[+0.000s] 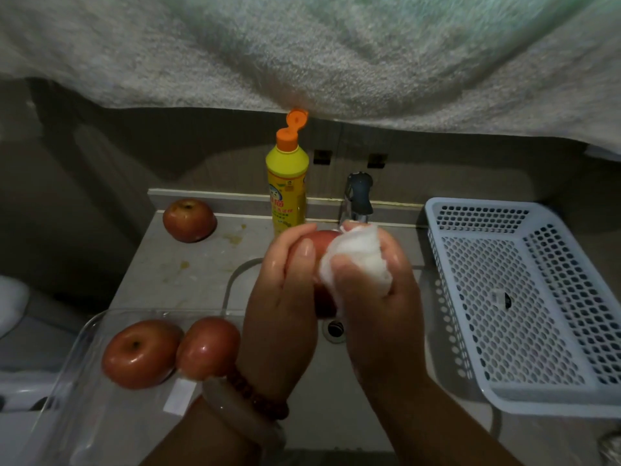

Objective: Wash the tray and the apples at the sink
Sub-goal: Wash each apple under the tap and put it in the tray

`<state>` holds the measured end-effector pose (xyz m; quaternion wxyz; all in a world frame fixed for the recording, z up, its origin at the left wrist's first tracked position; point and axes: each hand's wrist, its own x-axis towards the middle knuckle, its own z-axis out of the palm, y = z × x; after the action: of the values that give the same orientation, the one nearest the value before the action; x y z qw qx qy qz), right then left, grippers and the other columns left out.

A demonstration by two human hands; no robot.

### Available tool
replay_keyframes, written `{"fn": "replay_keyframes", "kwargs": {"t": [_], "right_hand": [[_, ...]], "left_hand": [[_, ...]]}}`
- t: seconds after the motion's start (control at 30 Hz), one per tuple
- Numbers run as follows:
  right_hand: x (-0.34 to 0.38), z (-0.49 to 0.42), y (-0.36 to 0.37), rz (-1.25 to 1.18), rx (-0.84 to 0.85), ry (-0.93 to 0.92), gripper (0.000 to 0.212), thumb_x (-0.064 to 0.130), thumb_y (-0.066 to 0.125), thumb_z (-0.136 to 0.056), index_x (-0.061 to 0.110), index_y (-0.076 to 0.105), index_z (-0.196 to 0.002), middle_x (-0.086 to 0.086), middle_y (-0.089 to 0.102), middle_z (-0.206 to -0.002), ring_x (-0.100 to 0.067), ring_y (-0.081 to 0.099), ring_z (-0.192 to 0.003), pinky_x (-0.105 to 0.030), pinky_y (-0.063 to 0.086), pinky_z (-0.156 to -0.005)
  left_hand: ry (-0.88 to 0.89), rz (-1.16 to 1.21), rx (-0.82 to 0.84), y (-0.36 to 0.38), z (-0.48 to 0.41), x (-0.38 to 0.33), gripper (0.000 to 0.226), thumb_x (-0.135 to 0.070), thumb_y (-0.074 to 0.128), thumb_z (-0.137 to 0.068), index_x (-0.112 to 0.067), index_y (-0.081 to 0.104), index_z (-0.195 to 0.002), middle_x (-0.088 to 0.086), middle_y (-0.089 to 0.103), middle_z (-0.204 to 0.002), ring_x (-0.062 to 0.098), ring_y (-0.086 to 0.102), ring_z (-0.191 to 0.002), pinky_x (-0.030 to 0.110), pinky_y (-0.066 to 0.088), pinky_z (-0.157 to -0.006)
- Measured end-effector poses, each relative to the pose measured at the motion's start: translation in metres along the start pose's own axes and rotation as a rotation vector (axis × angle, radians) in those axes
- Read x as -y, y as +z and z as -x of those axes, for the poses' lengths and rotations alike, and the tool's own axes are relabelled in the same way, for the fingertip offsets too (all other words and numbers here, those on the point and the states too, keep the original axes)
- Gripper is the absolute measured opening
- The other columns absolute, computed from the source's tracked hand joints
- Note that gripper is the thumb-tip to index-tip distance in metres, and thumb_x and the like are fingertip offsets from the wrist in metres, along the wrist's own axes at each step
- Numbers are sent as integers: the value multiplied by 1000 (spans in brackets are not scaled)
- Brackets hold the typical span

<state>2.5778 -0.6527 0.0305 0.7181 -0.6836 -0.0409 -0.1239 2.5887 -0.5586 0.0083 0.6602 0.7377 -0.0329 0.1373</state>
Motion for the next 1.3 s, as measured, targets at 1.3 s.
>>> {"fn": "replay_keyframes", "kwargs": {"t": [1.3], "right_hand": [[6,1,-22,-499,42,328,37,39,66,-78,31,66,-114,-4,71,-109,-30,67,-103,-59,53,-87]], "left_hand": [[173,-101,161,-7,11,-39,43,-48,60,-75,-42,49,-116,-21,47,-131,-3,49,-117,11,49,-81]]}}
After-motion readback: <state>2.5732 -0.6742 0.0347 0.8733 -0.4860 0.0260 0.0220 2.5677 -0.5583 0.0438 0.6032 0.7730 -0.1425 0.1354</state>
